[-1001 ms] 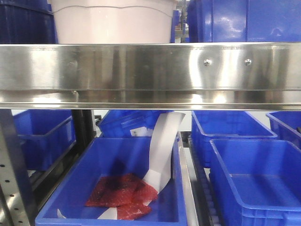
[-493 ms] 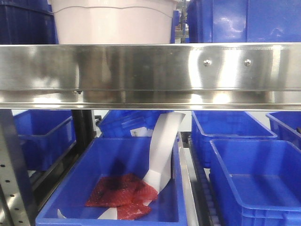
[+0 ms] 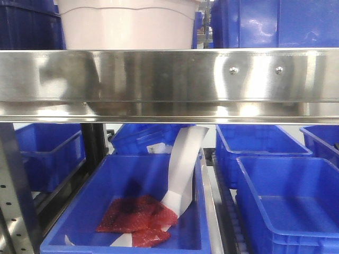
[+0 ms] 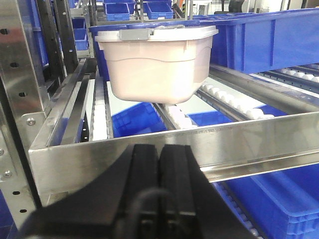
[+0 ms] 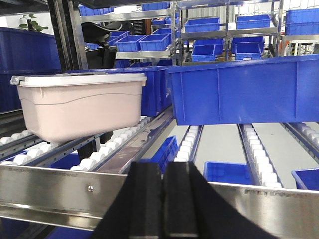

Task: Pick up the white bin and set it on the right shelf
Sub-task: 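Open both grippers and pull them back from the bin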

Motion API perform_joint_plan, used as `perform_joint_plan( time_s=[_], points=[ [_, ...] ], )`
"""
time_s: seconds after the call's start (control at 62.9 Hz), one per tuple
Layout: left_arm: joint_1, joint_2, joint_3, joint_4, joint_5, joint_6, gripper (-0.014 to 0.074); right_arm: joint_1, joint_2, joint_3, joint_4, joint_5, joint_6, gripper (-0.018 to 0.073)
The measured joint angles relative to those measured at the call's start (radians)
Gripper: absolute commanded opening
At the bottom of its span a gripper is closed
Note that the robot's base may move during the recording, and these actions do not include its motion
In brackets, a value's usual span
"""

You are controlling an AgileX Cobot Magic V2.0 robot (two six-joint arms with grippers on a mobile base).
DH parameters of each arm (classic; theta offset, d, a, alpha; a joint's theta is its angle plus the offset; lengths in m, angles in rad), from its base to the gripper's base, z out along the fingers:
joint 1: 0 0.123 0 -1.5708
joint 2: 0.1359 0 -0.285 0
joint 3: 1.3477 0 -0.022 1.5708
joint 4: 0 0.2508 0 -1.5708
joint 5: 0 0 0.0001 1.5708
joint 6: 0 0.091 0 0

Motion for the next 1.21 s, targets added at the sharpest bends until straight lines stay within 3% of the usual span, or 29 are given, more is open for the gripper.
perform_joint_plan(
  time_s=[0.493,0.54,0.667,0.81,0.969,1.208],
  points=[
    [0.000,0.000,0.011,0.000,0.000,-0.001,-0.0117,0.000,0.000,0.000,0.000,0.000,0.000,0.0069],
    [0.000,0.000,0.016,0.027,-0.002,-0.033,-0.0117,0.000,0.000,0.000,0.000,0.000,0.000,0.0069],
    [0.000,0.000,0.040,0.226,-0.007,-0.268,-0.0117,0.000,0.000,0.000,0.000,0.000,0.000,0.0069],
    [0.002,-0.021,0.114,0.337,-0.086,-0.394,-0.0117,0.000,0.000,0.000,0.000,0.000,0.000,0.0069],
    [0.033,-0.094,0.269,0.354,-0.238,-0.436,-0.0117,0.000,0.000,0.000,0.000,-0.002,0.000,0.0069],
    [0.053,-0.195,0.485,0.354,-0.365,-0.439,-0.0117,0.000,0.000,0.000,0.000,-0.004,0.000,0.0069]
  ],
)
